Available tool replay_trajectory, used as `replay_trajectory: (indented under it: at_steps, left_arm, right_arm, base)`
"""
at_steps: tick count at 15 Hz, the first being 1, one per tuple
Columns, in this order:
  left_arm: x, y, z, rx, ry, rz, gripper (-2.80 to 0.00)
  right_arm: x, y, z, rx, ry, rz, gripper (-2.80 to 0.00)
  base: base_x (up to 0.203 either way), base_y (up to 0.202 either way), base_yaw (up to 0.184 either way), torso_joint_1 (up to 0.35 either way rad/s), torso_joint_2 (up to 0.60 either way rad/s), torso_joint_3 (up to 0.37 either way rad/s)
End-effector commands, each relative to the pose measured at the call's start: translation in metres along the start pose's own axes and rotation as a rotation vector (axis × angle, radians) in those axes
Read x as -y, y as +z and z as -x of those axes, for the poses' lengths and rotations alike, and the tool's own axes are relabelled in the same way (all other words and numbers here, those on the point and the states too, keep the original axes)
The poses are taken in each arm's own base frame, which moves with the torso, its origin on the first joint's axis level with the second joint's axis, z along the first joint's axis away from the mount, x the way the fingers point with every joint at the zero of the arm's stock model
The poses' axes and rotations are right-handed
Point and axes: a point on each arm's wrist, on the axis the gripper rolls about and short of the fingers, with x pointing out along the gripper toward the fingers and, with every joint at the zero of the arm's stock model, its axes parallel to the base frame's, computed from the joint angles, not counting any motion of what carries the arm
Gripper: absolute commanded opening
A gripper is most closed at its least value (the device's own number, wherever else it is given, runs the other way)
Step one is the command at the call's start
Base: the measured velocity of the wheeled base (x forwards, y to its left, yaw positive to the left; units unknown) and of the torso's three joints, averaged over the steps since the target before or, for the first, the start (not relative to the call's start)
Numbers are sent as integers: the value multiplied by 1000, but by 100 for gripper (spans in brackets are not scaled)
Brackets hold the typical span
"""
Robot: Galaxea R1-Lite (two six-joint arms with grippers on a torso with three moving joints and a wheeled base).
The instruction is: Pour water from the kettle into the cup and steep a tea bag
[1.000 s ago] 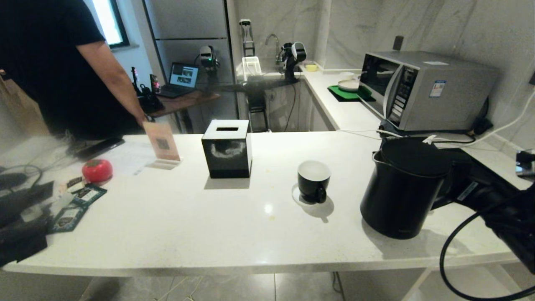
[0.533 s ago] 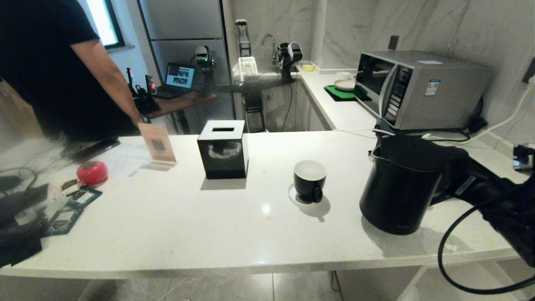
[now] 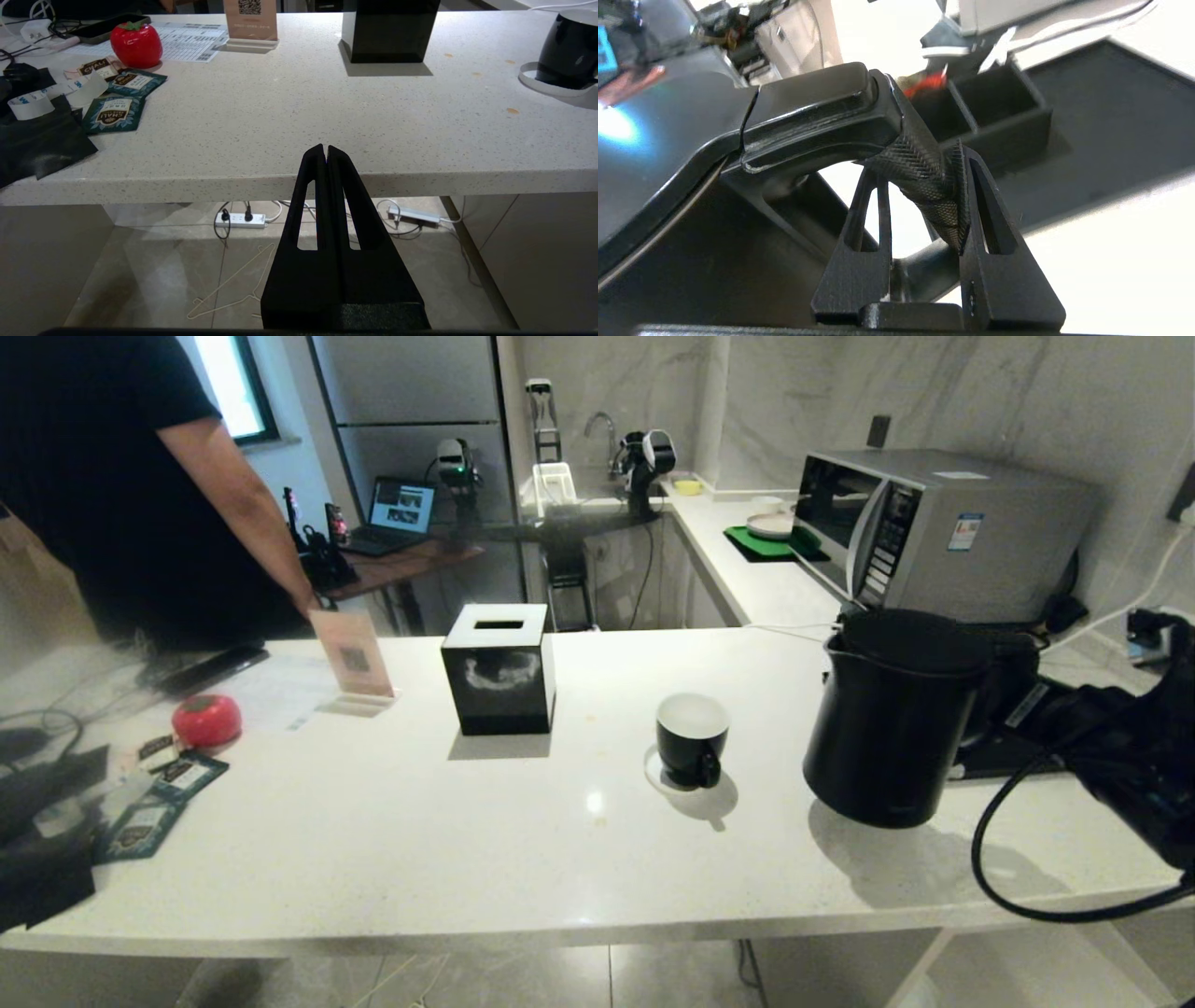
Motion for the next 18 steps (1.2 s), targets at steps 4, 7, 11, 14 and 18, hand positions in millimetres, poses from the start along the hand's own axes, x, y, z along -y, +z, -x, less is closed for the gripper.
replay_trajectory:
  at_steps: [4, 7, 11, 14, 18]
  left_arm:
    - [0, 0, 0, 0, 0, 0, -280]
    - [0, 0, 0, 0, 0, 0, -280]
    - [0, 0, 0, 0, 0, 0, -280]
    - [0, 0, 0, 0, 0, 0, -280]
    - [0, 0, 0, 0, 0, 0, -280]
  right_arm:
    - [-26, 7, -9, -12, 62, 29, -280]
    - [-38, 0, -15, -28, 93, 72, -280]
    - [-40, -3, -20, -39, 94, 82, -280]
    - [-43, 1, -28, -45, 90, 84, -280]
    - [-47, 7, -40, -54, 74, 88, -280]
  base:
    - [0, 0, 0, 0, 0, 0]
    - [0, 0, 0, 0, 0, 0]
    - [0, 0, 0, 0, 0, 0]
    - [0, 0, 0, 0, 0, 0]
    - [0, 0, 0, 0, 0, 0]
